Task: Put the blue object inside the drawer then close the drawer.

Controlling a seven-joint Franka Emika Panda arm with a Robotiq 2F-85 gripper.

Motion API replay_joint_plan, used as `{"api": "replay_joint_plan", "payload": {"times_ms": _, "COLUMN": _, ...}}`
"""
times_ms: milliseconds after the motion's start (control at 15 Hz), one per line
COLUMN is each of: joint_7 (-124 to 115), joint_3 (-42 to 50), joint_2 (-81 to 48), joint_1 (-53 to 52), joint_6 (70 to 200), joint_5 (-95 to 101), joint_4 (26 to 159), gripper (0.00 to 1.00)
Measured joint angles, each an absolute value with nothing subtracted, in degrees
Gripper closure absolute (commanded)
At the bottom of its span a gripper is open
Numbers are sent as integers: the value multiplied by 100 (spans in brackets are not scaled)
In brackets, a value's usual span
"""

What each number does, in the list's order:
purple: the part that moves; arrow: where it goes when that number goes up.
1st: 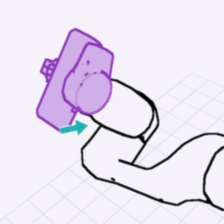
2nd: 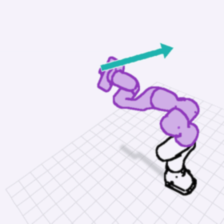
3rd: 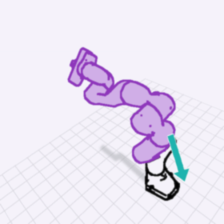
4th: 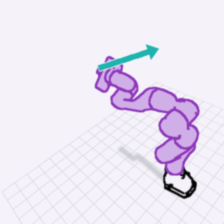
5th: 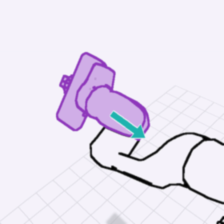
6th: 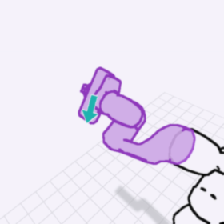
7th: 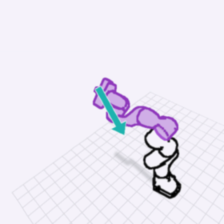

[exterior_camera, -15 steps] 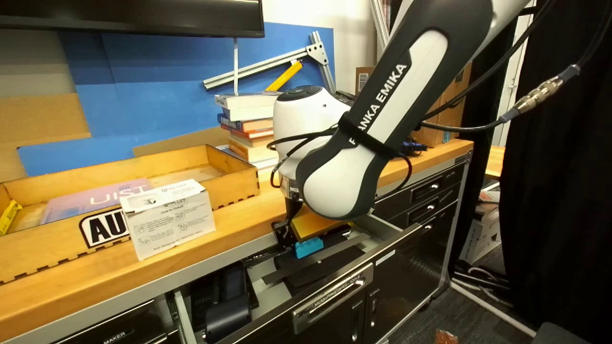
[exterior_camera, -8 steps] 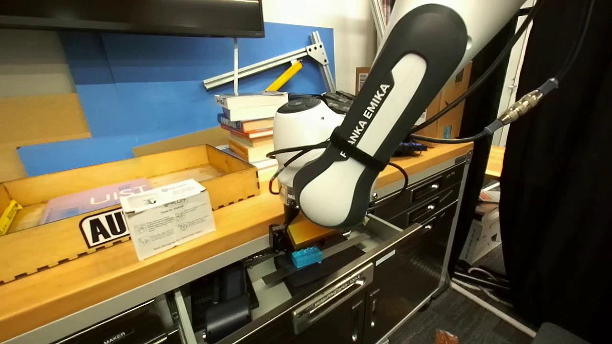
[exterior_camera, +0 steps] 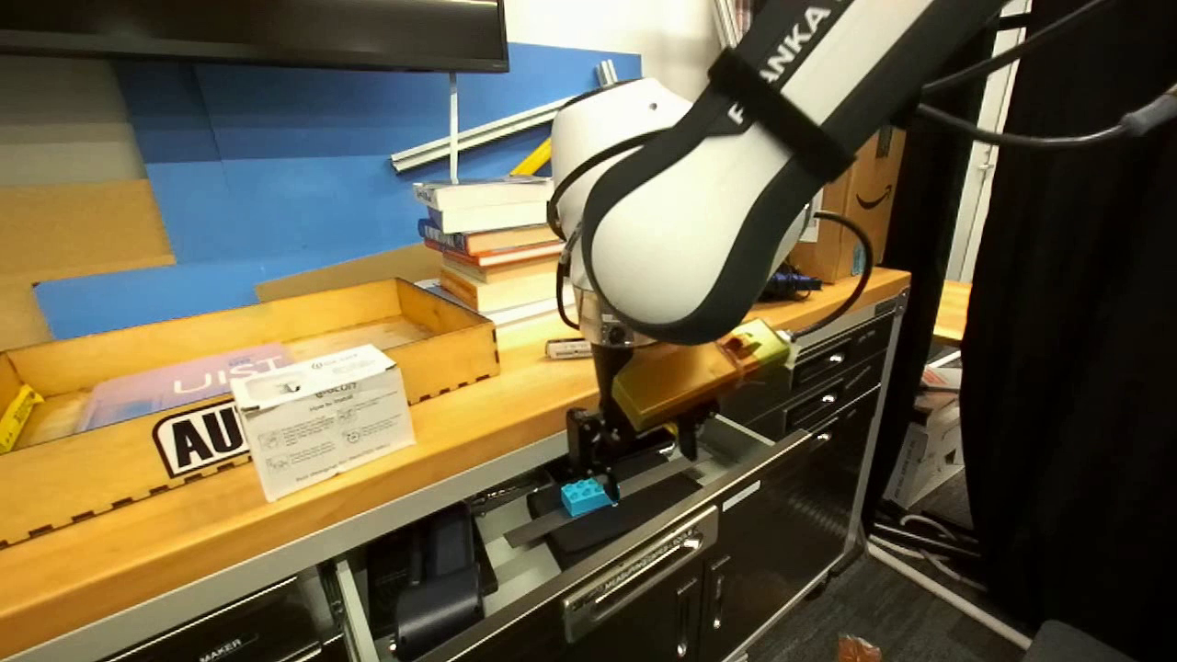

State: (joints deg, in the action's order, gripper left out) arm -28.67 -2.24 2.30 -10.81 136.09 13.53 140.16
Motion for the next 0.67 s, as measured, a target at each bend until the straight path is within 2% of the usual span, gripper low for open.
{"api": "replay_joint_plan", "payload": {"times_ms": 267, "joint_7": -2465, "joint_3": -309, "joint_2": 569, "joint_1": -934, "joint_6": 12866, "joint_5": 1026, "joint_4": 14429, "gripper": 0}}
{"api": "replay_joint_plan", "payload": {"times_ms": 667, "joint_7": -2545, "joint_3": -324, "joint_2": -255, "joint_1": -675, "joint_6": 14245, "joint_5": 1091, "joint_4": 14618, "gripper": 0}}
